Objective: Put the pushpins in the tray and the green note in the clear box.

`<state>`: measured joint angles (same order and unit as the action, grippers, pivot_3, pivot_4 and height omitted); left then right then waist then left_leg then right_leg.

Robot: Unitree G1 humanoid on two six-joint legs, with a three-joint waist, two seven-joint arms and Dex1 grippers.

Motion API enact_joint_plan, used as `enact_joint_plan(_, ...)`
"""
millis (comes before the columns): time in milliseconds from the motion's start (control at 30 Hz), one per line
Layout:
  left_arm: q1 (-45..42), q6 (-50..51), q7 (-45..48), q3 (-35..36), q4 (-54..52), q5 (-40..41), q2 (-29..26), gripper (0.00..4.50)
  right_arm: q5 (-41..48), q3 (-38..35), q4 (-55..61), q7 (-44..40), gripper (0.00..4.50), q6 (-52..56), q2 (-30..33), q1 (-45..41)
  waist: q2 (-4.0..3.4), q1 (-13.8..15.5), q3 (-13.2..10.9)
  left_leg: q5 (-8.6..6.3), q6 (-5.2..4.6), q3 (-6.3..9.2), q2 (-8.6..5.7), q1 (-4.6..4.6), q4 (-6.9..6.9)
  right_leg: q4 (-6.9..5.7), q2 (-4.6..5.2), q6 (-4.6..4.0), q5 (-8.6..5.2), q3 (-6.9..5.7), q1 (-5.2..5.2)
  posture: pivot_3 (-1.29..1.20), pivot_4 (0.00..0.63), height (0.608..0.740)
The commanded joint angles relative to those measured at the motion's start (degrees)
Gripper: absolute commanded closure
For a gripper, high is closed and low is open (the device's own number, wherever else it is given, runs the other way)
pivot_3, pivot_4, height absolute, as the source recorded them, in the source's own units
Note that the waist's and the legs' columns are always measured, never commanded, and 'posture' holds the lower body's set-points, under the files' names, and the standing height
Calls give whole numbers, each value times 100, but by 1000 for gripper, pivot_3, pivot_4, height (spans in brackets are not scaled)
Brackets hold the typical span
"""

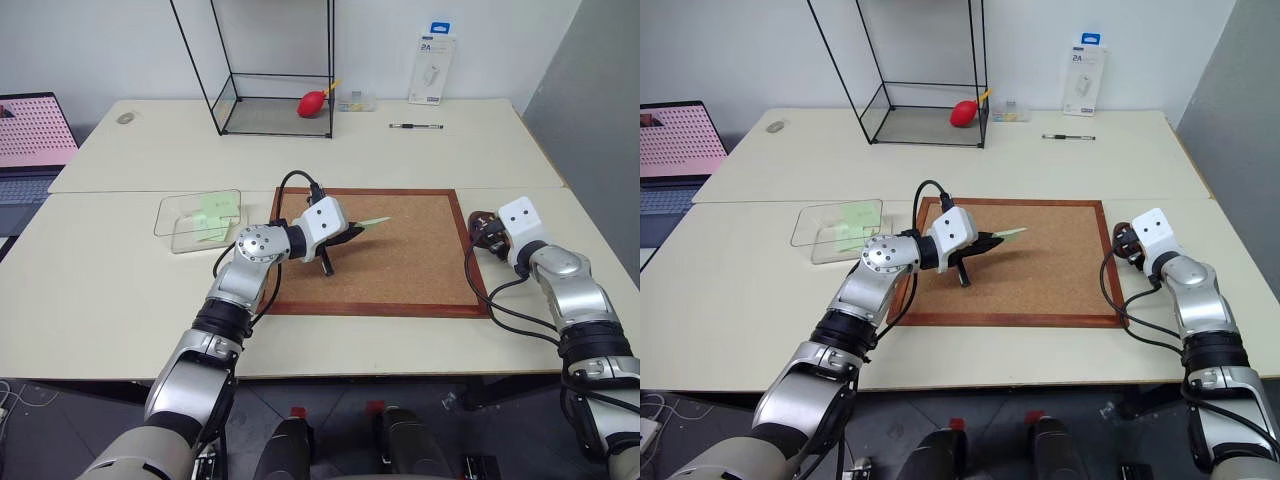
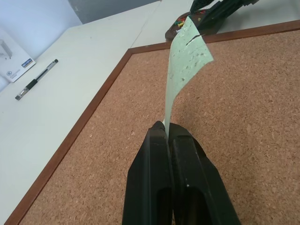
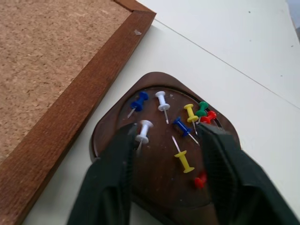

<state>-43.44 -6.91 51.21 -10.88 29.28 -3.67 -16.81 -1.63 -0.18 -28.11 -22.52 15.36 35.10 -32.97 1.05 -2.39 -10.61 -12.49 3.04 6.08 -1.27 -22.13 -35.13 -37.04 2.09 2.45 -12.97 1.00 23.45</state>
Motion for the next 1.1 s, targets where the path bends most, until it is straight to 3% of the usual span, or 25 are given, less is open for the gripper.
enact_joint_plan(33, -31, -56, -64, -15, -217, 24, -61, 4500, 31, -188, 207, 24, 1298, -62, 39, -73, 0, 0, 0, 0, 0, 0, 0, 1, 0, 0, 0, 0, 0, 0, 0, 0, 150, 740)
enact_joint_plan(167, -92, 17, -170, 71, -247, 67, -80, 4500, 173, -428, 669, 10, 533, 1, 121, 19, 0, 0, 0, 0, 0, 0, 0, 0, 0, 0, 0, 0, 0, 0, 0, 0, 150, 740)
enact_joint_plan(400, 158, 861, -316, 454, -1038, 308, -524, 4500, 1232, -478, 2272, -1421, 533, -68, 79, 408, 0, -53, 0, 0, 0, 3, 2, 1, 0, 0, -2, 0, 0, -1, 0, 0, 150, 740)
enact_joint_plan(533, 588, 1779, -430, 991, -1962, 383, -1265, 4500, 1933, -22, 3270, -2190, 533, 407, -225, 282, -1, -133, -1, 0, 0, 3, 7, 6, 1, -5, -4, 1, 0, -1, -1, 0, 150, 740)
enact_joint_plan(667, 886, 2154, -469, 1299, -2283, 378, -1945, 4500, 2013, 451, 3508, -2370, 533, 827, -498, 40, -1, -168, -1, 0, 0, 9, 17, 13, 0, -13, -13, 0, 0, -5, -2, 0, 150, 740)
enact_joint_plan(833, 946, 1977, -598, 1588, -1833, 191, -2780, 4500, 1939, 1175, 3278, -2908, 533, 1113, -795, -420, 0, -87, -2, 0, 0, 10, 10, 12, -1, -7, -8, 0, -1, -6, -4, 0, 150, 740)
enact_joint_plan(1100, 614, 1649, -1221, 1413, -856, -243, -3014, 4500, 1913, 1436, 3214, -3208, 533, 1227, -987, -590, 1, 42, -3, 0, 1, 14, 2, 2, 1, 4, 1, -2, -1, -12, -2, 0, 150, 740)
